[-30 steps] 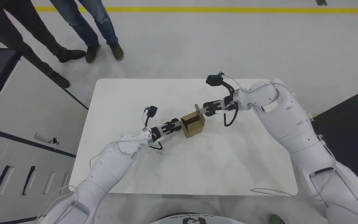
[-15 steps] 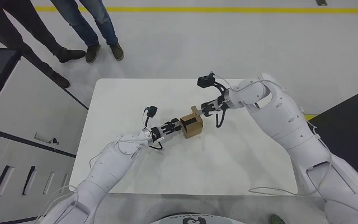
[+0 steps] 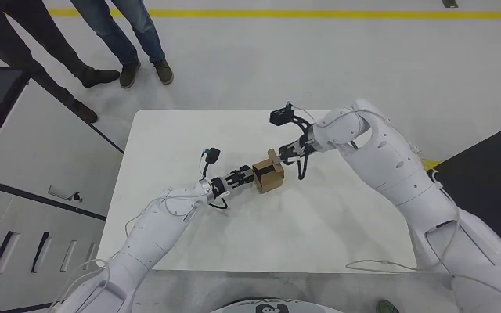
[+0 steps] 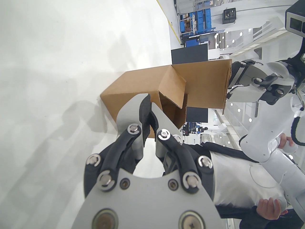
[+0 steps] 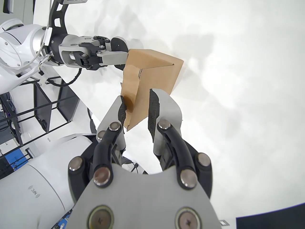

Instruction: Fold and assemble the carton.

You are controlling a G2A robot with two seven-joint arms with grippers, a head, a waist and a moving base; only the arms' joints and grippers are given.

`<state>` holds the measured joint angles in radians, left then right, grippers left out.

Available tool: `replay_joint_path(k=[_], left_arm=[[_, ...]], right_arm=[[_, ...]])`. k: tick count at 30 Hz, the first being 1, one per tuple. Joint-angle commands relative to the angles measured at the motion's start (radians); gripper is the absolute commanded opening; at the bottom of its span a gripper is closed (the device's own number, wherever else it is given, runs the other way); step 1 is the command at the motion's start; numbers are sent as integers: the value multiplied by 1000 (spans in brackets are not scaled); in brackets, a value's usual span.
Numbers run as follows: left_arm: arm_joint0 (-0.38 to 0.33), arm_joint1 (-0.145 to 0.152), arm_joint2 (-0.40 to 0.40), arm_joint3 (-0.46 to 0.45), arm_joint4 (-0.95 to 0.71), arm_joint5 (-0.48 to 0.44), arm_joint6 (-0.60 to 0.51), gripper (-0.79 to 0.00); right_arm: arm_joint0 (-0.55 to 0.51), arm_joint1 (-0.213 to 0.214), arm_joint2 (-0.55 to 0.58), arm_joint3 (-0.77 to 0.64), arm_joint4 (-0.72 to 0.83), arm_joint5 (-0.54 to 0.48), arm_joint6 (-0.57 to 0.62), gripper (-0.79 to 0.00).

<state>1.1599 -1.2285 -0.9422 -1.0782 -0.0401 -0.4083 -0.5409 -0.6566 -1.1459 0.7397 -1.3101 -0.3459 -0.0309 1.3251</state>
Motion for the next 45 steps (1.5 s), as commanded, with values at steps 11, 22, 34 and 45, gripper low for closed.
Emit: replay_joint_path(k=[11,22,34,45], left_arm=[[0,0,0,0,0,0,0,-785],[0,0,0,0,0,0,0,-785],[0,0,0,0,0,0,0,-785],[0,0,0,0,0,0,0,-785]], right_arm=[[46,-26,-67,-14,-69,39,33,-702],[98,-62,-147,-16,-137,75,80,-693],[154,-114,-221,37,-158,93,109,-690],[196,-166,-281,97,-175,98,130,-708]])
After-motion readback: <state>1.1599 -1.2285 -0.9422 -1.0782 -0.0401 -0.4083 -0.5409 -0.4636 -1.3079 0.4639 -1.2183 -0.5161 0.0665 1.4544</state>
